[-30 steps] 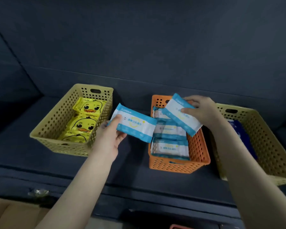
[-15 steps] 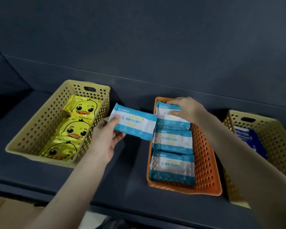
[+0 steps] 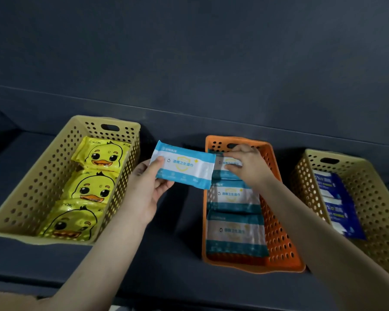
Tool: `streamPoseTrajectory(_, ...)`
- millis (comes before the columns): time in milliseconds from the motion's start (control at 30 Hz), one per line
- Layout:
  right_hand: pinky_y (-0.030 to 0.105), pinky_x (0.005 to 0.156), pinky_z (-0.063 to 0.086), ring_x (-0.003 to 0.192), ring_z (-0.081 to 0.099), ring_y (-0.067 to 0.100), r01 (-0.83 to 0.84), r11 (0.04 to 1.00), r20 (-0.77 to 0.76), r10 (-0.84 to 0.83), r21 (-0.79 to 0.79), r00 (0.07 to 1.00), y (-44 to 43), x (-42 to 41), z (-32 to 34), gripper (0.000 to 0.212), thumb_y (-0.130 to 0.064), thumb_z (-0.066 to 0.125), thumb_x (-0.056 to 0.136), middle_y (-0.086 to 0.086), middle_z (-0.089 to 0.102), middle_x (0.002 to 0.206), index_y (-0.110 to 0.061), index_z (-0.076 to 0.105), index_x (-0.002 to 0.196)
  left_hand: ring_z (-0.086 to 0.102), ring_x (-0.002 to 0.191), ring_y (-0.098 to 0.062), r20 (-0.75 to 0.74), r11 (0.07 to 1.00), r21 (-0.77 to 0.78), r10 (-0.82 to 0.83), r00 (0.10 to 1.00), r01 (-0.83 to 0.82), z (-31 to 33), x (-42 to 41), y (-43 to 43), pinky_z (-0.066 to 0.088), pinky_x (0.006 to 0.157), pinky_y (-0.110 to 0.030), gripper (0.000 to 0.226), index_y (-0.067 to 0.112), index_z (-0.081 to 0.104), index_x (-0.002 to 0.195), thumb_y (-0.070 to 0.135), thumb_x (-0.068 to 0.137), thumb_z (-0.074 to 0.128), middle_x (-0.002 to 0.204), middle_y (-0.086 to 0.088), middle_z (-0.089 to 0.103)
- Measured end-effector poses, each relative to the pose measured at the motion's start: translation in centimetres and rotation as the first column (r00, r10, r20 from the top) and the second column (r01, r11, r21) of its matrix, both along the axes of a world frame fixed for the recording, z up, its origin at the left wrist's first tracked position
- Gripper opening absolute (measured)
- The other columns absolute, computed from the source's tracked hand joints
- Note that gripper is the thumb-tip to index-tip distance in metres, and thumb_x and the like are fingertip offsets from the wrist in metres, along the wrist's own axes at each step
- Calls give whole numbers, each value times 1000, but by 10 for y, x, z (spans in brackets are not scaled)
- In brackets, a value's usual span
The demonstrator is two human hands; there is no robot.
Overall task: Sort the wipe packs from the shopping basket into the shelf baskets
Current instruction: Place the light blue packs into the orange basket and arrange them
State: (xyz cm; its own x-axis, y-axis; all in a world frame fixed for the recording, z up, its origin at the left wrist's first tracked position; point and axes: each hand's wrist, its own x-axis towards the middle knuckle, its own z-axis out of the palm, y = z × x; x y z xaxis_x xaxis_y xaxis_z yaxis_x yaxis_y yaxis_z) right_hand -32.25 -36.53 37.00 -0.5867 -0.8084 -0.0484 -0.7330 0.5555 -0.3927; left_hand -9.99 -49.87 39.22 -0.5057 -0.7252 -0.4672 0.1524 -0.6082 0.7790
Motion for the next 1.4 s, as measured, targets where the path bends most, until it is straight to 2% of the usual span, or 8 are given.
streamPoseTrajectory(133,27,101,43,114,58,11,195,958,208,-151,-212,967,3,9,19,34,-35,66,89,-6,64,123,-21,66,121,73,92,-17,-29,1000,28,-6,1000,7,-1,-1,0,57,67,-28,9,12,58,101,17,94,60,99,-5,76)
streamPoseTrajectory(233,36,91,55,100,69,12,455,841,736,-105,-292,668,8,31,44,35,-48,55,93,-2,72,110,-22,66,113,72,94,-20,-76,996,7,-85,993,86,5,-9,9,58,73,-32,7,13,54,88,12,94,58,100,-9,75)
streamPoseTrajectory(333,48,89,55,102,69,27,393,879,854,30,-270,520,17,44,47,36,-32,65,90,11,71,112,-11,62,119,70,98,-23,-107,981,-107,-174,979,162,8,-23,23,59,81,-35,11,11,53,84,7,93,58,102,-12,73)
streamPoseTrajectory(500,39,81,59,90,70,18,553,715,751,-60,-428,658,50,38,62,41,4,70,81,12,69,105,-9,57,117,53,108,6,176,830,-441,-292,940,341,-3,-36,30,40,91,-12,29,31,59,121,26,93,61,118,21,57)
streamPoseTrajectory(633,33,68,61,87,70,12,420,883,543,-252,-210,801,74,37,64,51,-4,70,83,0,66,109,-32,52,122,29,129,3,329,714,-366,-501,801,597,-11,-36,34,22,105,-23,54,43,28,148,45,97,48,136,28,33)
streamPoseTrajectory(767,28,59,60,80,65,13,351,934,325,-312,-66,892,61,52,43,43,-15,66,88,-5,58,106,-32,51,125,30,126,8,304,682,-335,-574,760,649,-7,-36,39,22,102,-21,45,47,31,146,46,101,38,144,26,38)
streamPoseTrajectory(1033,41,109,35,131,36,30,196,977,-99,-188,78,977,58,62,15,40,-35,62,90,1,37,143,-25,58,129,23,131,6,359,601,-348,-623,695,719,-11,-34,29,18,102,-27,45,53,27,144,53,100,34,151,25,28)
streamPoseTrajectory(1400,1,84,32,108,49,5,130,991,143,-122,-43,982,57,56,6,45,-24,67,88,-1,49,134,-19,57,131,26,133,1,422,604,-371,-567,708,705,-14,-35,33,22,109,-34,47,53,31,143,60,97,34,152,22,32)
